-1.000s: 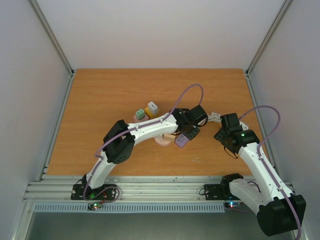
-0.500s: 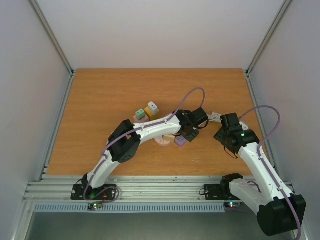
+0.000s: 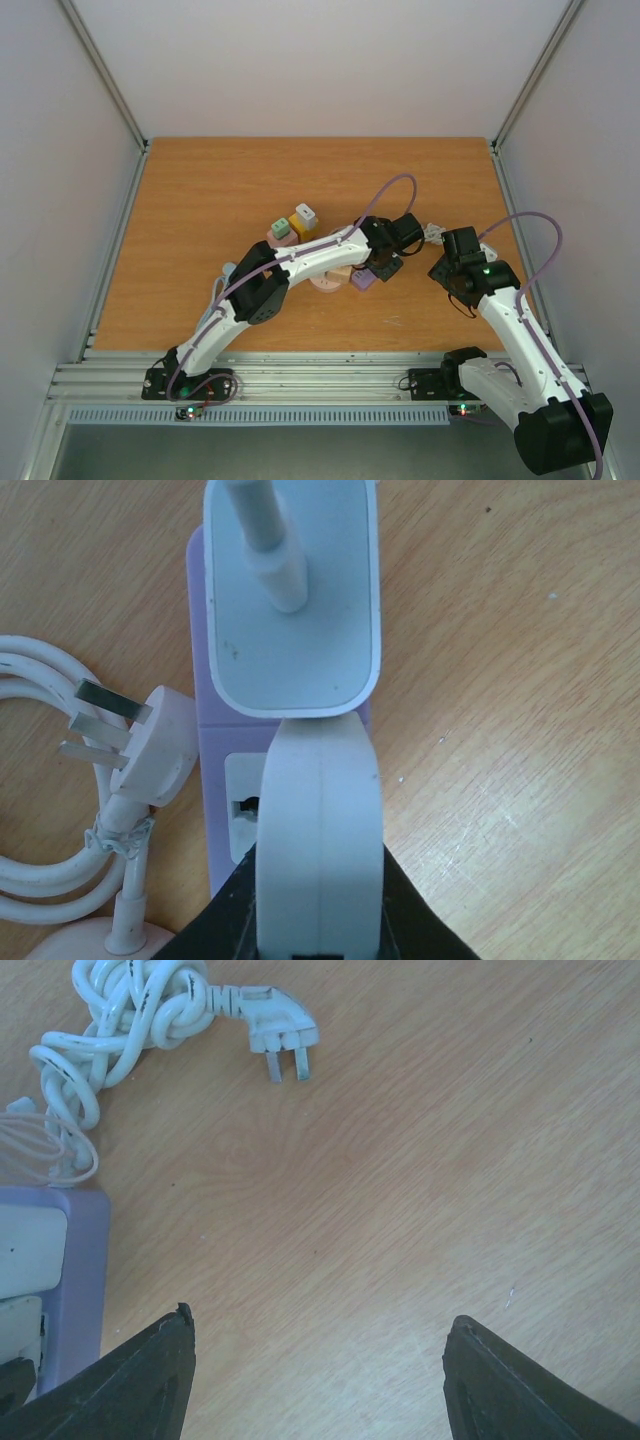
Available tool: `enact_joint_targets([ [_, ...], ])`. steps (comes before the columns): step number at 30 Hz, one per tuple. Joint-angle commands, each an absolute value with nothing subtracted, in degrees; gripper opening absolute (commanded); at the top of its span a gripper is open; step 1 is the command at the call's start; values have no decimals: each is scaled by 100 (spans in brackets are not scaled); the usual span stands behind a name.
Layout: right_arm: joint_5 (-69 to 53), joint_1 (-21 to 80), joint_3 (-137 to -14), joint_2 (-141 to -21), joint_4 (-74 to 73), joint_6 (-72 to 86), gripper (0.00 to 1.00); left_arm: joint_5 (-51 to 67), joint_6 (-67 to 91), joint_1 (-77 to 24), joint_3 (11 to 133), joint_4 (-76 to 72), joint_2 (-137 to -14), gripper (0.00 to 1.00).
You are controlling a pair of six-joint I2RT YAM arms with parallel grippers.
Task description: Insert the plug
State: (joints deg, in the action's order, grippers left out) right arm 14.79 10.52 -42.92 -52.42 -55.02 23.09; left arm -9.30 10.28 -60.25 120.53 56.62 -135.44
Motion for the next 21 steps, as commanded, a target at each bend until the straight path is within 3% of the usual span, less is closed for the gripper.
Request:
enact_joint_targets([
  [1,1588,1021,-4349,-5152,-5588,2292,69,-797,1059,-6012,12098,6282,-14102,0],
  [4,1600,1020,-4361,-5135,-5581,2285,69,-765,1055,-6012,12227,6283,-14049,3],
  [8,1585,1024,-4410,-5097,-5546,2276,70,-724,1060,-6003,12724,6293,-13861,18],
  [15,1574,1024,-4622,-5013,-5602,2211,71,-675,1113,-5998,12825,5949,-13071,52],
  [21,1589,1020,-4825,-4978,-5698,2038,75,-915,1161,-5999,11758,5395,-11747,79],
])
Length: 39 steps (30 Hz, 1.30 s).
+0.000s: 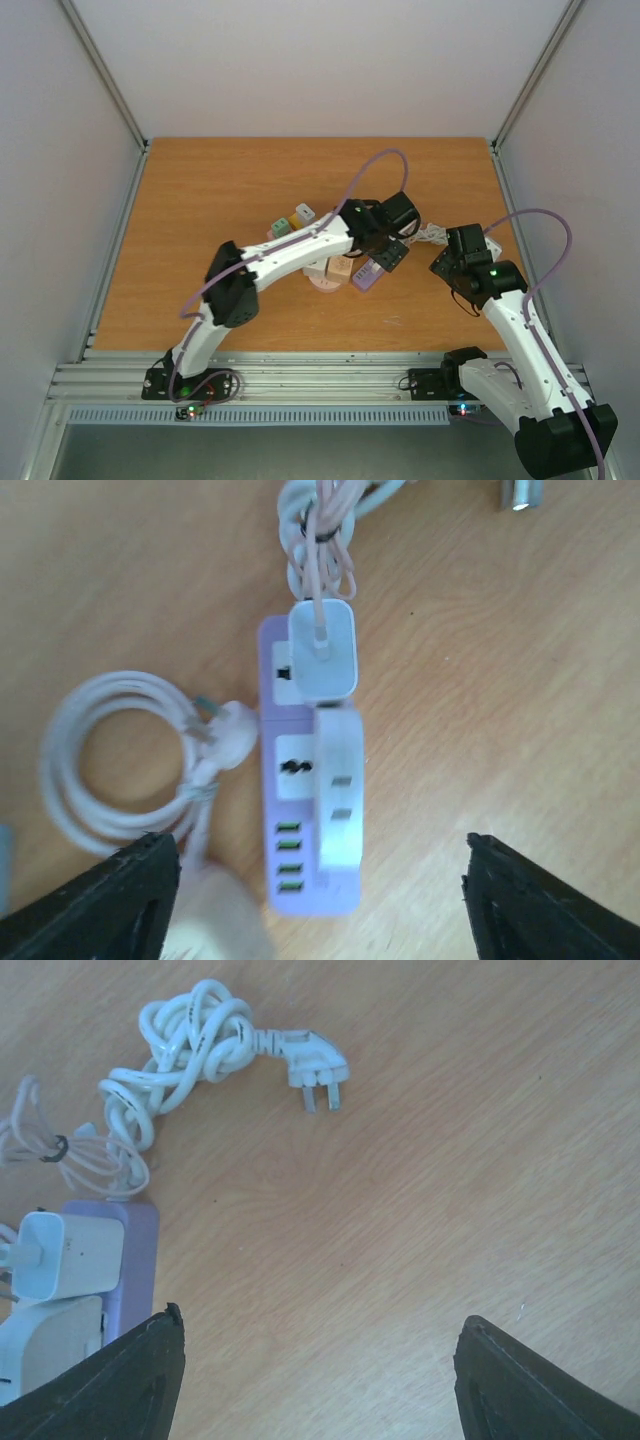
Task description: Insert the plug
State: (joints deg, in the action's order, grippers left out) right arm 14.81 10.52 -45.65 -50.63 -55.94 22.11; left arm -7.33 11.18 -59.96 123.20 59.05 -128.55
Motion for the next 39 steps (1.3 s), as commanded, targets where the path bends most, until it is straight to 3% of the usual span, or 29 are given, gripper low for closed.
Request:
enact_joint_targets([
  [1,1560,1024,-4854,-4955,-5696,1962,76,-1057,1191,-5995,11422,5219,-11470,85],
  [4,1387,1020,-4963,-4880,-5634,1596,81,-1707,1391,-5966,10279,4566,-10453,99],
  [15,1003,1022,-5442,-4297,-5622,823,98,-3557,2414,-5688,6881,3741,-6608,99],
  [19,1180,1022,-5671,-4027,-5811,759,98,-4114,2483,-5691,6043,3810,-5203,99],
  [27,2031,1020,-6106,-3427,-6316,1010,99,-4830,2473,-5689,5812,4747,-3236,99],
  [39,2846,1021,-5992,-2481,-6565,1282,98,-5173,2274,-5687,5944,5072,-2588,99],
])
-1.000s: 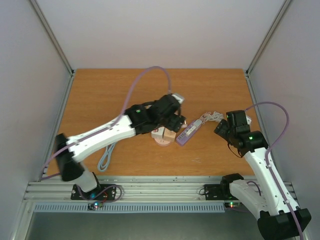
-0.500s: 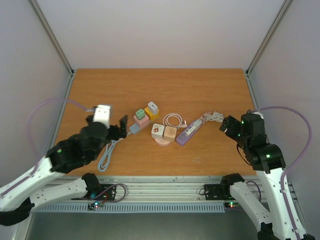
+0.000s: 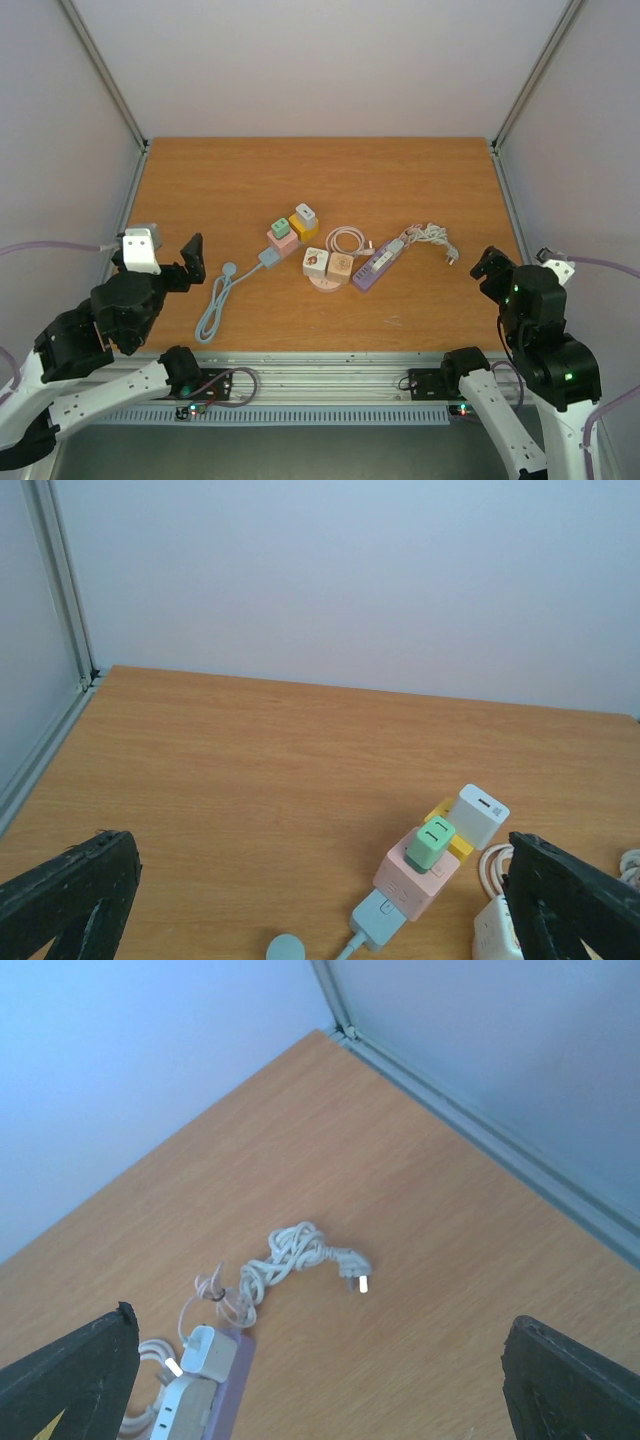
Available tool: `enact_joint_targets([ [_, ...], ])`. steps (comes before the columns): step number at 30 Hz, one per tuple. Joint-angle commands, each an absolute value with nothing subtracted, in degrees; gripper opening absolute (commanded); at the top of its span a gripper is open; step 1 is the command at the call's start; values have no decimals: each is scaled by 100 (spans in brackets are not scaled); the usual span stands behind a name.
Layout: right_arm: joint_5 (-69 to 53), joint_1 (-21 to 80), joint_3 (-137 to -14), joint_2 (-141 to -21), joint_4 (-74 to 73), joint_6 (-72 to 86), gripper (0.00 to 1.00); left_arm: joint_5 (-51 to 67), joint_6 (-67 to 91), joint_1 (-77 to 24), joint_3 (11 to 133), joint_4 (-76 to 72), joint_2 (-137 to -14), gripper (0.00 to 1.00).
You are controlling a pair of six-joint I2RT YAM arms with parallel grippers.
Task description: Insert the plug
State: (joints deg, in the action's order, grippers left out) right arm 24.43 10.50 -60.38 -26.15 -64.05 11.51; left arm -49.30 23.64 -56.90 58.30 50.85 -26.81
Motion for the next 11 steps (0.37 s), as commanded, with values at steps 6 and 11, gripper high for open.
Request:
enact_joint_targets([
  [6,2855,1022,-5943,-2453,-6532,1291,99,-5192,2150,-5687,5924,5012,-2647,99],
  [11,2824,1022,-5929,-2490,-6509,1301,98,-5258,2098,-5687,5904,5014,-2727,99],
])
